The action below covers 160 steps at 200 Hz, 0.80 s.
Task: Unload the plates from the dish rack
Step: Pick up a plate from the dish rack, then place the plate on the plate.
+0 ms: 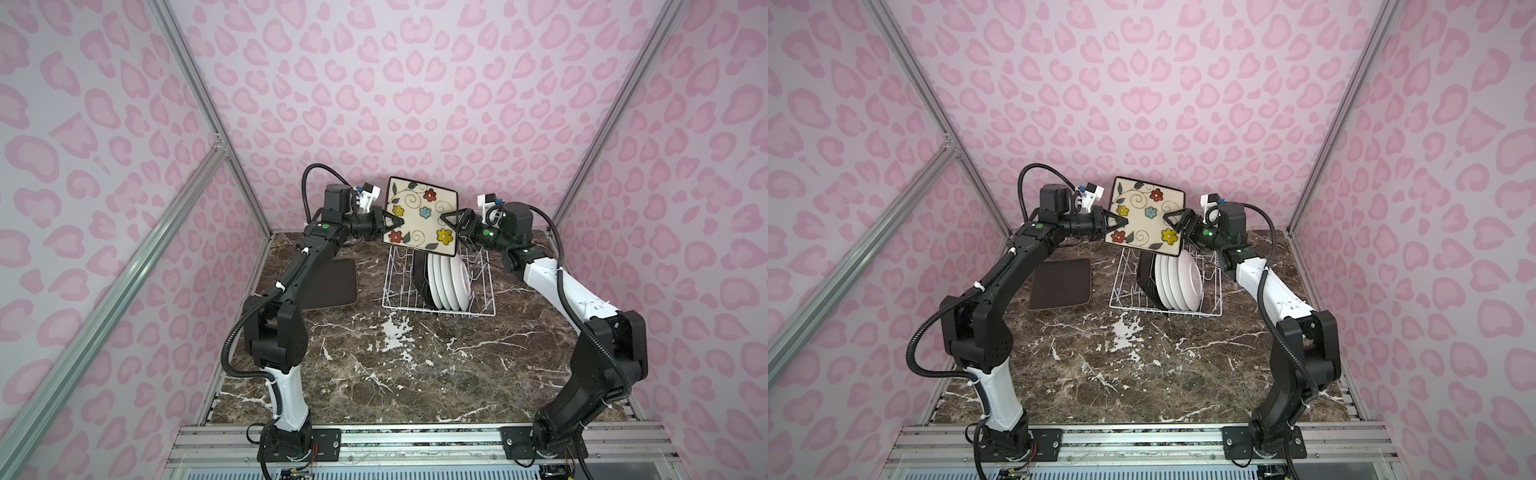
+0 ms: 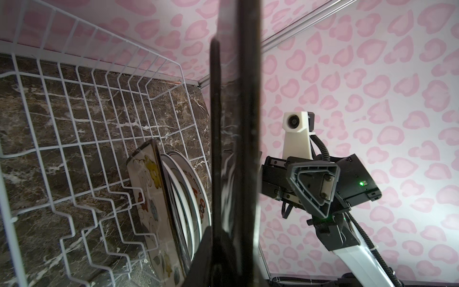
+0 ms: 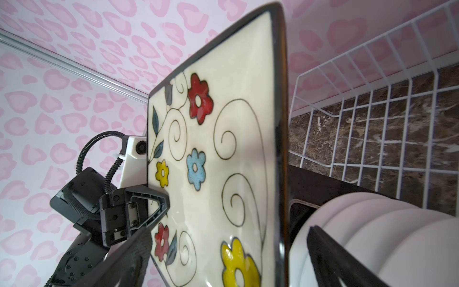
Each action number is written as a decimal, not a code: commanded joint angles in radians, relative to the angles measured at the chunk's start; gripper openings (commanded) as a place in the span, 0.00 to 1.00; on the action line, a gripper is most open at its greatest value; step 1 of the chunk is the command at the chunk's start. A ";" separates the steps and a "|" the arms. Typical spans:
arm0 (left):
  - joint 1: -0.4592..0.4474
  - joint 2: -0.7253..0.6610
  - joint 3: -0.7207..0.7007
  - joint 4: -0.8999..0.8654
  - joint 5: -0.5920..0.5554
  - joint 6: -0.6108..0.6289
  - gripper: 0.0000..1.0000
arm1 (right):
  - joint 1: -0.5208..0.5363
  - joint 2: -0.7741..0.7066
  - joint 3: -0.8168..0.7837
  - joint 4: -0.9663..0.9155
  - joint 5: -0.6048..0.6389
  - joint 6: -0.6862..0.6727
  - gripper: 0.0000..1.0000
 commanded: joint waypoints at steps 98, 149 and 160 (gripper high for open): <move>0.115 -0.141 0.028 -0.093 0.004 0.145 0.04 | 0.121 -0.158 -0.016 -0.265 0.467 -0.605 0.99; 0.210 -0.201 0.022 -0.291 -0.034 0.284 0.04 | 0.182 -0.192 -0.078 -0.209 0.556 -0.749 0.99; 0.235 -0.220 0.015 -0.322 -0.044 0.306 0.04 | 0.190 -0.200 -0.092 -0.188 0.561 -0.771 0.99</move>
